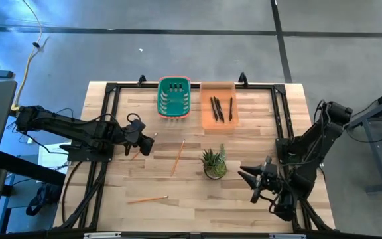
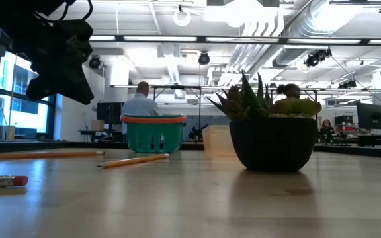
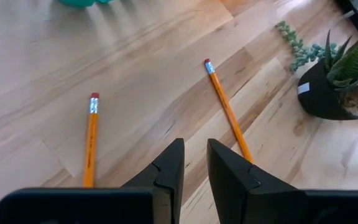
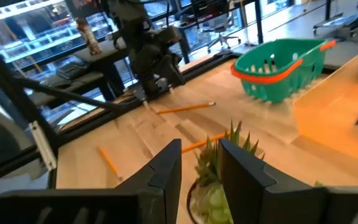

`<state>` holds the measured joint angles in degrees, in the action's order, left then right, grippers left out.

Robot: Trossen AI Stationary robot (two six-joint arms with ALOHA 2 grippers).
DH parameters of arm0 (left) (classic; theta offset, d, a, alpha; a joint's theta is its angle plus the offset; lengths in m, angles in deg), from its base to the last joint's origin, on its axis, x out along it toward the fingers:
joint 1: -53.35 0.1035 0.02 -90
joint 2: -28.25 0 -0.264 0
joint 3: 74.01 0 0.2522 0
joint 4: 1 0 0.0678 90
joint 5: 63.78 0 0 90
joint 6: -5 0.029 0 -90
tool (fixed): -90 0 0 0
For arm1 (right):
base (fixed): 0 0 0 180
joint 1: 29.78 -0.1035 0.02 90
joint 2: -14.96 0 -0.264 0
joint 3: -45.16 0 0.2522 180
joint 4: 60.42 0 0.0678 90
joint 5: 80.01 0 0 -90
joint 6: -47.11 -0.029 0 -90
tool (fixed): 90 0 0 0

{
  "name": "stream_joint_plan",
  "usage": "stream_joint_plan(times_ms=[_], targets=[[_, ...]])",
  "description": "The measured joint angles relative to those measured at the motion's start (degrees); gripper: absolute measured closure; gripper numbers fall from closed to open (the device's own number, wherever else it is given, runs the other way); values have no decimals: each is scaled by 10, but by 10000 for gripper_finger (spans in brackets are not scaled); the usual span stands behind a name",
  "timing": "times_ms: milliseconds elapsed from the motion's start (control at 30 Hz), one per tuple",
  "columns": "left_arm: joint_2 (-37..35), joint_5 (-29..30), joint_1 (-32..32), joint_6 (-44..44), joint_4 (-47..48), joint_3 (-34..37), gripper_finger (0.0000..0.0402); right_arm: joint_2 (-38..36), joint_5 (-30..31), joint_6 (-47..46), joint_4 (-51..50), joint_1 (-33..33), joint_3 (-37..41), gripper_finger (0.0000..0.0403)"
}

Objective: Sort pens & pencils
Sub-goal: Put the middle left pencil into the green bin

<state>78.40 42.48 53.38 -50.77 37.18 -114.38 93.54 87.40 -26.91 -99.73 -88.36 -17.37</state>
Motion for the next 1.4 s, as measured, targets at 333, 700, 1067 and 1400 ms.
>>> stream_joint_plan(times_ms=[333, 700, 1067, 1400], targets=[[0, 17, 0, -39, 51, 0, 344, 0, -51, -35, 28, -12, 41, 306], [20, -1, 0, -59, 157, -47, 344, 0, -65, -36, 100, -12, 88, 306], [154, -10, 37, 24, 247, -160, 344, 0, -79, -69, 106, -29, 94, 306], [215, -54, 73, 30, 254, -188, 344, 0, -74, -100, 131, -70, 94, 306]])
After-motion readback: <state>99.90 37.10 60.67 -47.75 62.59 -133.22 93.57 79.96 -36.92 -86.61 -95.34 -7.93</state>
